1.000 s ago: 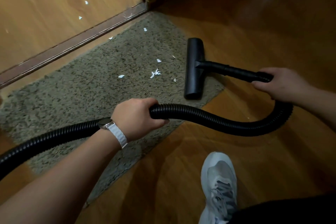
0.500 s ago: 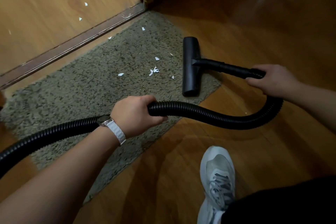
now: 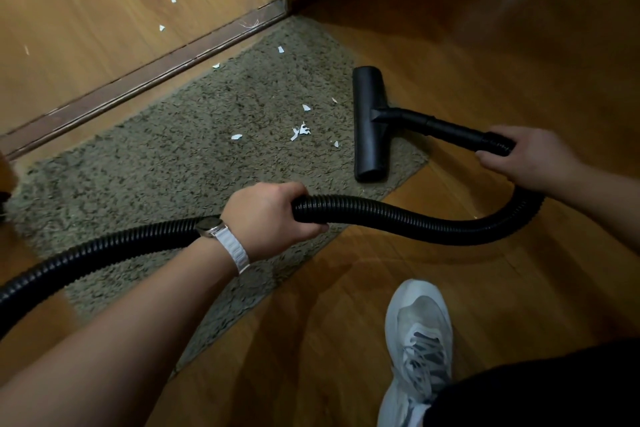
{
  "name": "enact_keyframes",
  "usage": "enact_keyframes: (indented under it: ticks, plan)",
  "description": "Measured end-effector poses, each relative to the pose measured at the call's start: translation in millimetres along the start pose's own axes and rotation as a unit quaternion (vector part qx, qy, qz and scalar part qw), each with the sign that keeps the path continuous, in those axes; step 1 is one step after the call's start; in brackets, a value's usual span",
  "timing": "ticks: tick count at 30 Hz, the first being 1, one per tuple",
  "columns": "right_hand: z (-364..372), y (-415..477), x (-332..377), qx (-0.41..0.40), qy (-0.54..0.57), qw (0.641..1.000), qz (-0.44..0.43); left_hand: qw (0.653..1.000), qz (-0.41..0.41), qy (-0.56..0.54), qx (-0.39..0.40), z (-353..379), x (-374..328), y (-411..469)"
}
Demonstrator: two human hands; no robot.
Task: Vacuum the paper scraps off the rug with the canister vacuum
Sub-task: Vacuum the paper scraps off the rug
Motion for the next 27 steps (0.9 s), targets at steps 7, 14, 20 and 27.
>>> enact_keyframes:
  ticks: [7, 14, 20, 27]
  plan:
    - [-1.3, 10.4, 23.0, 0.0, -0.026, 0.998, -0.053, 1.0, 0.003, 0.016, -0.013, -4.8, 0.7, -1.4]
    - [22.1, 22.6, 67.5, 0.052, -0.038, 0.992, -0.113, 1.0, -0.003, 0.021, -0.01, -7.7, 19.3, -2.2]
    - [16.5, 29.0, 62.8, 0.023, -0.001, 0.995, -0.099, 1.0, -0.015, 0.023, -0.013, -8.9, 30.0, -4.0]
    - [5.3, 29.0, 30.2, -0.013, 0.005, 0.999, -0.052, 1.0, -0.022, -0.004, -0.02, -11.7, 23.5, -4.0]
Point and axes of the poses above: each hand's wrist, its own y-axis towards the middle knuckle, its own z-axis out of the palm, x = y × z, the point moved 8 cm from there along y, towards the middle knuckle, and after that the axes turned 12 degrees about -z, right-handed, at the moved point
